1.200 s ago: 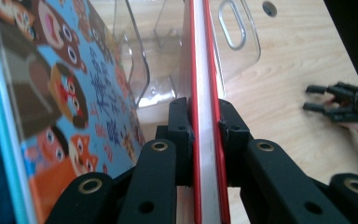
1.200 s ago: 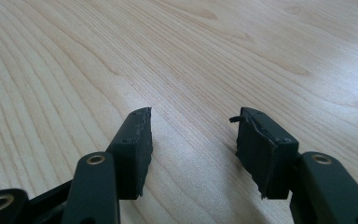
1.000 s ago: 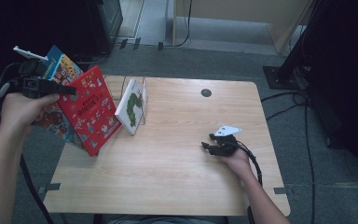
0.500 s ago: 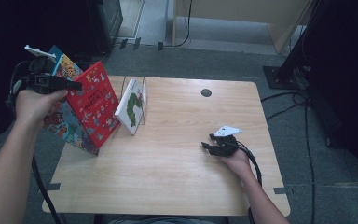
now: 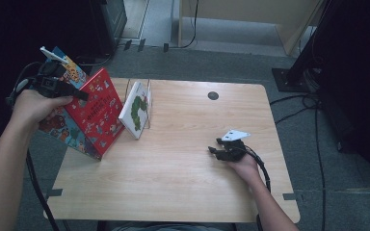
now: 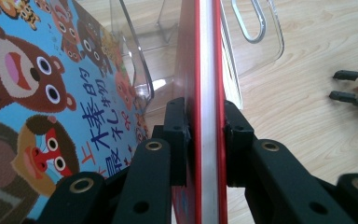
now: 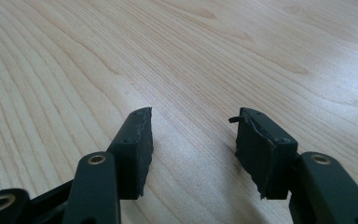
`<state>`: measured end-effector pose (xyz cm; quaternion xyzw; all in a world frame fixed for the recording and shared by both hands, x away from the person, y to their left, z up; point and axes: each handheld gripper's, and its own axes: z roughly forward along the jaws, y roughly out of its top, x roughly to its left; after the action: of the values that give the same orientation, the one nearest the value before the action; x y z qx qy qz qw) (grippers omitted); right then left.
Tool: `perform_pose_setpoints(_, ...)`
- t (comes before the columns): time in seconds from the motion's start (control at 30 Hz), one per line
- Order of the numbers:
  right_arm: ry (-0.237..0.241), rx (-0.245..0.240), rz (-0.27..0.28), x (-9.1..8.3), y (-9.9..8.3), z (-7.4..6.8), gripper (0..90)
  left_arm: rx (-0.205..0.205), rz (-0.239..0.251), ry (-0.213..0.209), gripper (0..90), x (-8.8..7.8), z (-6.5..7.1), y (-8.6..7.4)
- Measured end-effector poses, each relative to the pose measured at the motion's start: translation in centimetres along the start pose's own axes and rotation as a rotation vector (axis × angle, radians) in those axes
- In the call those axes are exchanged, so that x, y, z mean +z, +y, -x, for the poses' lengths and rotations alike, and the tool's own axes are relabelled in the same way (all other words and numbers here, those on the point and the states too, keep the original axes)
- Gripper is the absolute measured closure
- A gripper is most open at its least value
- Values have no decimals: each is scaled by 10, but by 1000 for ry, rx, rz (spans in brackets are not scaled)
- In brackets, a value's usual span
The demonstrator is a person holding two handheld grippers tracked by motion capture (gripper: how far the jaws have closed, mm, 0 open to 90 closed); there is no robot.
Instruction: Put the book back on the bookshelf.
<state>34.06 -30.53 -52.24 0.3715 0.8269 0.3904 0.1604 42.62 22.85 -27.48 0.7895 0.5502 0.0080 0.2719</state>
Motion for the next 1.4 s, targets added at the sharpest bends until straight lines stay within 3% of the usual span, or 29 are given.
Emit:
perform_pose_setpoints(0.13, 1, -1, -1, 0, 0, 0, 459, 21, -59, 4, 755, 5, 3, 2)
perform_pose_setpoints(0.23, 1, 0, -1, 0, 0, 0, 460, -1, -60, -2, 760, 5, 1, 3)
perform_pose_setpoints(0.33, 1, -1, 0, 0, 0, 0, 463, -36, -65, 41, 795, 5, -1, 4)
perform_pose_setpoints(0.63, 0, 1, 0, 0, 0, 0, 463, -81, -27, 34, 801, 3, -6, 13)
perform_pose_setpoints(0.9, -3, 4, 0, 0, 0, -1, 462, -136, 51, 33, 801, 1, -12, 25)
perform_pose_setpoints(1.13, -10, 4, 1, 0, 0, -2, 461, -161, 73, 72, 799, 11, -13, 37)
perform_pose_setpoints(1.4, -22, 11, 3, 0, 0, -4, 461, -194, 114, 60, 797, 21, -19, 43)
